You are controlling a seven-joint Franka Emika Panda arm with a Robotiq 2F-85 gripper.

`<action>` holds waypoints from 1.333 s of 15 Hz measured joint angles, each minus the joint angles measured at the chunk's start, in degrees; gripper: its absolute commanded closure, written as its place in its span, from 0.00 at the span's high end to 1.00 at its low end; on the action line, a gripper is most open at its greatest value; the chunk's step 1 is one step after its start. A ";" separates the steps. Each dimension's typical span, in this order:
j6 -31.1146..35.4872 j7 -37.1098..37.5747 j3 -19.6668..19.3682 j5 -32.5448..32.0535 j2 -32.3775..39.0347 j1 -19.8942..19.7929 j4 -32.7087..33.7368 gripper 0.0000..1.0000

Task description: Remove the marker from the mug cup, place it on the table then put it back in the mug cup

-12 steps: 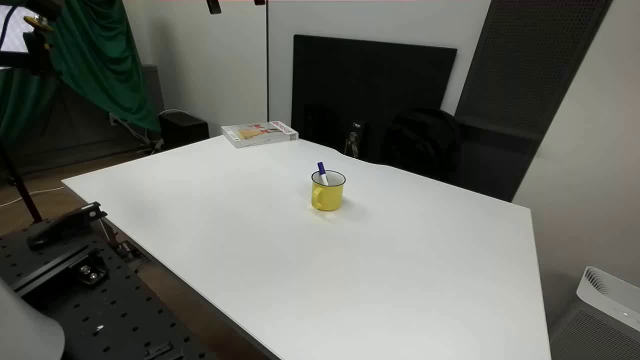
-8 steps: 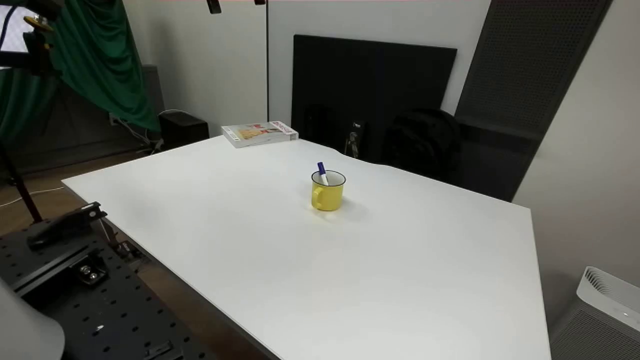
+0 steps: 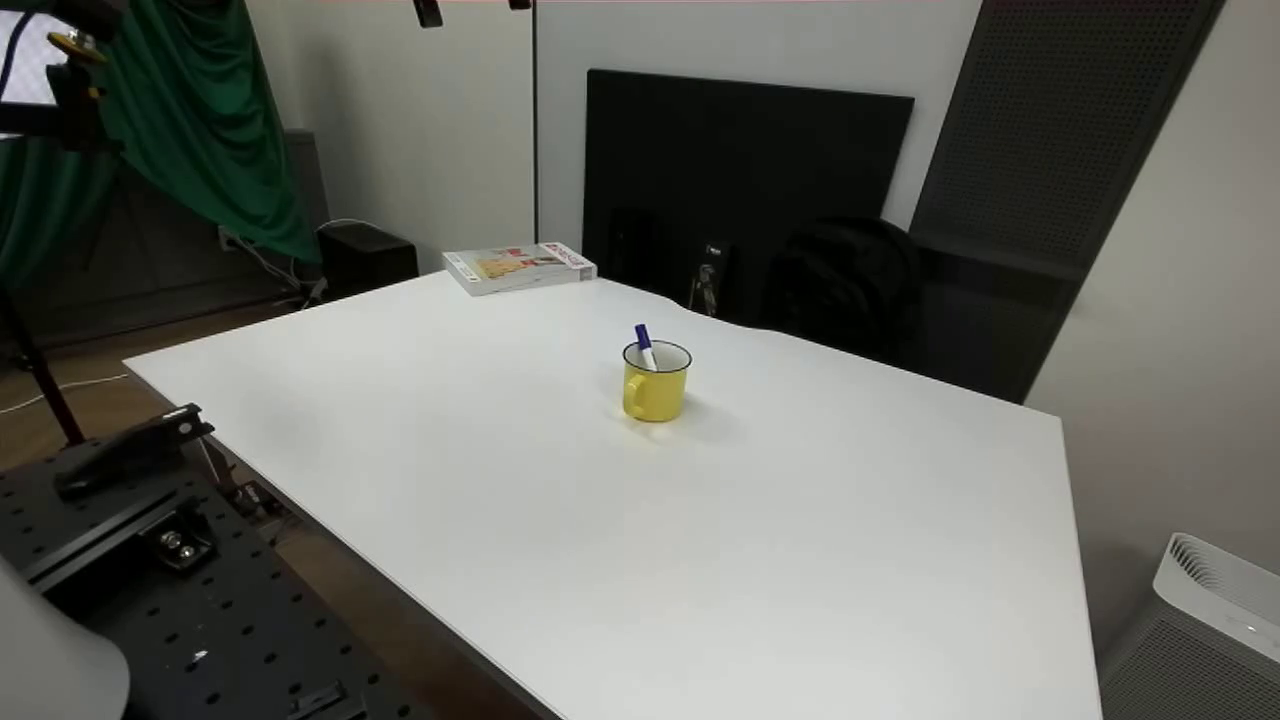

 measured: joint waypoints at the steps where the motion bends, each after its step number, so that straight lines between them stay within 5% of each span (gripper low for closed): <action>1: 0.00 0.00 0.00 0.00 0.00 0.00 0.00 1.00; 8: -0.01 -0.40 -1.04 -0.02 0.37 0.20 -0.53 1.00; 20: -0.16 -19.26 -14.89 1.14 9.17 -1.29 -0.03 1.00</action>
